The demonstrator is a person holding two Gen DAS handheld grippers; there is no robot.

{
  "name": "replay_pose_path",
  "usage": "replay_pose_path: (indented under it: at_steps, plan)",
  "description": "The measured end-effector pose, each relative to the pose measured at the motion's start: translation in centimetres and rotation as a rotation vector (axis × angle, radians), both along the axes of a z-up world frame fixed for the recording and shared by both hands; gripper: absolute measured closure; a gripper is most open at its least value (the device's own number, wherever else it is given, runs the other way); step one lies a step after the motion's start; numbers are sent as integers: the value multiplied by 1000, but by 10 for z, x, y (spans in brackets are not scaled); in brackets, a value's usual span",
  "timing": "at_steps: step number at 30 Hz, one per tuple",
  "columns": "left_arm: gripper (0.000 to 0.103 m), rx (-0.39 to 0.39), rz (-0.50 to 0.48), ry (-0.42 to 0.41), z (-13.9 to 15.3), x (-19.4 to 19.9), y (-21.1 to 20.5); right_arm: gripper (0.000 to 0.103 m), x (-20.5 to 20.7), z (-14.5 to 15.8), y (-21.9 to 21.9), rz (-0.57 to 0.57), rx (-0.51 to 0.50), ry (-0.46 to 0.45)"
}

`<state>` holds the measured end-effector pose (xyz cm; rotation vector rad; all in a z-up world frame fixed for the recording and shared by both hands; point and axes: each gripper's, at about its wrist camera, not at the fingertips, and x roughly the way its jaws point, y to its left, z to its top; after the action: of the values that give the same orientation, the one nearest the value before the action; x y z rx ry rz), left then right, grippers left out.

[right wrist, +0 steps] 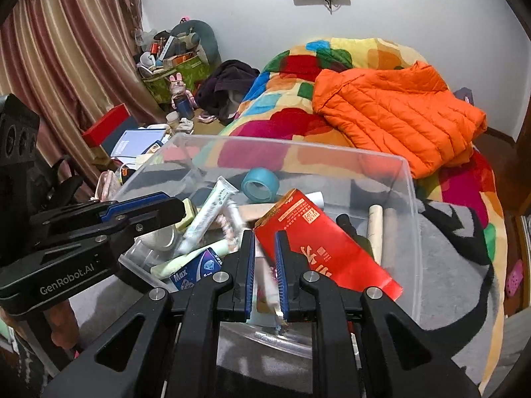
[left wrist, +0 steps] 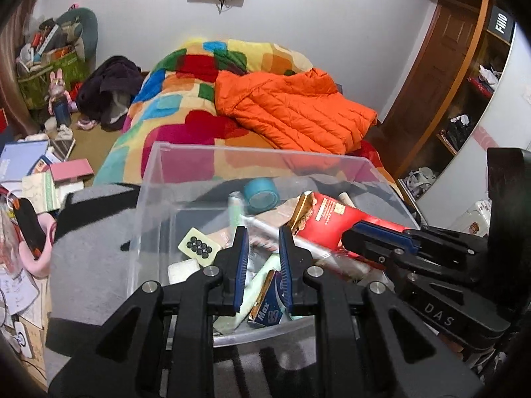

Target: Organize objects

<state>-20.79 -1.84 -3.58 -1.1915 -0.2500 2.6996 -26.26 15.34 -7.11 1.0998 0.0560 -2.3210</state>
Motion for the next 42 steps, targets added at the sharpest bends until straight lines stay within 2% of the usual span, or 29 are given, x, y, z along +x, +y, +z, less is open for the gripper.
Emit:
replay_pose_path:
  at_steps: [10, 12, 14, 17, 20, 23, 26, 32, 42]
  plan:
    - [84, -34, -10, 92, 28, 35, 6, 90, 37, 36, 13, 9, -16, 111]
    - [65, -45, -9, 106, 31, 43, 8, 84, 50, 40, 15, 14, -2, 145]
    - [50, -65, -3, 126, 33, 54, 9, 68, 62, 44, 18, 10, 10, 179]
    - [43, -104, 1, 154, 35, 69, 13, 53, 76, 46, 22, -1, 22, 218]
    - [31, -125, 2, 166, 36, 80, 15, 39, 87, 46, 26, -13, 24, 242]
    - [20, -142, 16, 186, 36, 93, 16, 30, 97, 44, 29, -25, 22, 265]
    - [13, -154, 25, 200, 35, 102, 16, 21, 105, 42, 32, -38, 19, 270]
    - [9, -128, 41, 204, 27, 118, 14, 19, 114, 36, 37, -63, 7, 263]
    - [9, -103, 65, 192, 16, 126, 10, 19, 117, 24, 41, -85, 15, 241]
